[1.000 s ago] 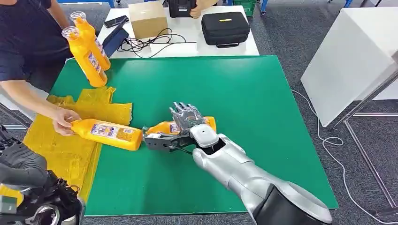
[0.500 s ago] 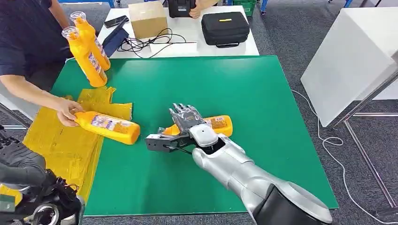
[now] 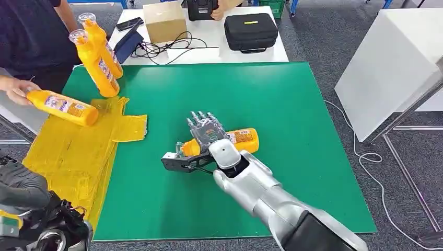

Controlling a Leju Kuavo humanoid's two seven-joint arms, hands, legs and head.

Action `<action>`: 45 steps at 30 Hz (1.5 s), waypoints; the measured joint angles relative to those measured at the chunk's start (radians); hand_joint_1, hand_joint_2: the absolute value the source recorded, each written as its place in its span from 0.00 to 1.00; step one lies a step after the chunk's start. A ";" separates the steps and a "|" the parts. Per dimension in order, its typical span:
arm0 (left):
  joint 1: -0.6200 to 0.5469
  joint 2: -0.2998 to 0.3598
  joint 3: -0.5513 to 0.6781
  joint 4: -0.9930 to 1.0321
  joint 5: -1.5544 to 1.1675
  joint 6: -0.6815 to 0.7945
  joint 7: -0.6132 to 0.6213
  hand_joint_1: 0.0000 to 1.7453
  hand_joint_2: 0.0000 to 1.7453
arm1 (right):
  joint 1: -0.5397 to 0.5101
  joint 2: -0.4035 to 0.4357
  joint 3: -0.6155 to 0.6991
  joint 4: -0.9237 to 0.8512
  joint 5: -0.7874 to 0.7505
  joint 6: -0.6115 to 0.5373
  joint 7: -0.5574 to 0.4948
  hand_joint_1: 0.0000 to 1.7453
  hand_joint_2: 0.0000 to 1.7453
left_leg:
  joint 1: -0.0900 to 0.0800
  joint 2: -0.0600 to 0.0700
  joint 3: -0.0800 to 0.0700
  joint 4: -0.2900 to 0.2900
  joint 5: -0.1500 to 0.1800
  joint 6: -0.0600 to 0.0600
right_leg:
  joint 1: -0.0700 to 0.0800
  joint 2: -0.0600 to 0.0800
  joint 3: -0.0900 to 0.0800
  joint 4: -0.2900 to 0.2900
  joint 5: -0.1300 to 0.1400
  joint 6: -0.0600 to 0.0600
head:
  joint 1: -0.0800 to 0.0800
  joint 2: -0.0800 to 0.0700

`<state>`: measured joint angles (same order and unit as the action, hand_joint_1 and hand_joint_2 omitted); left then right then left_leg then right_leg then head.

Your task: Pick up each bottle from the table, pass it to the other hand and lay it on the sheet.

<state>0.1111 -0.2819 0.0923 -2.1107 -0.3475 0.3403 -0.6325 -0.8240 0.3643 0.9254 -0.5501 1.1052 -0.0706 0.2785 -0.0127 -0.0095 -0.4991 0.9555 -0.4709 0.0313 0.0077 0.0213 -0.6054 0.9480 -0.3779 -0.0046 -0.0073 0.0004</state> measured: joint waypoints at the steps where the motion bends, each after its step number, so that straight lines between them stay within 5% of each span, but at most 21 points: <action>1: 0.000 -0.001 0.000 0.000 -0.001 -0.006 0.000 0.00 0.00 | 0.006 0.000 -0.017 -0.004 0.024 0.005 0.000 0.00 1.00 | 0.000 0.000 0.000 0.000 0.000 0.000 | 0.000 0.000 0.000 0.000 0.000 0.000 | 0.000 0.000; 14: -0.010 -0.011 0.014 0.003 -0.002 -0.035 0.009 0.00 0.00 | 0.071 -0.001 -0.219 -0.006 0.152 0.012 -0.037 0.00 1.00 | 0.000 0.000 0.000 0.000 0.000 0.000 | 0.000 0.000 0.000 0.000 0.000 0.000 | 0.000 0.000; 45: 0.000 0.060 -0.029 0.082 0.072 0.101 -0.040 0.00 0.00 | 0.053 -0.042 -0.403 0.153 0.215 0.003 -0.048 0.00 1.00 | 0.000 0.000 0.000 0.000 0.000 0.000 | 0.000 0.000 0.000 0.000 0.000 0.000 | 0.000 0.000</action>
<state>0.1111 -0.2220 0.0637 -2.0291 -0.2751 0.4417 -0.6729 -0.7712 0.3223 0.5222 -0.3972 1.3199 -0.0671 0.2304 -0.0127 -0.0092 -0.4990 0.9555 -0.4710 0.0313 0.0078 0.0215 -0.6054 0.9479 -0.3779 -0.0046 -0.0072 0.0004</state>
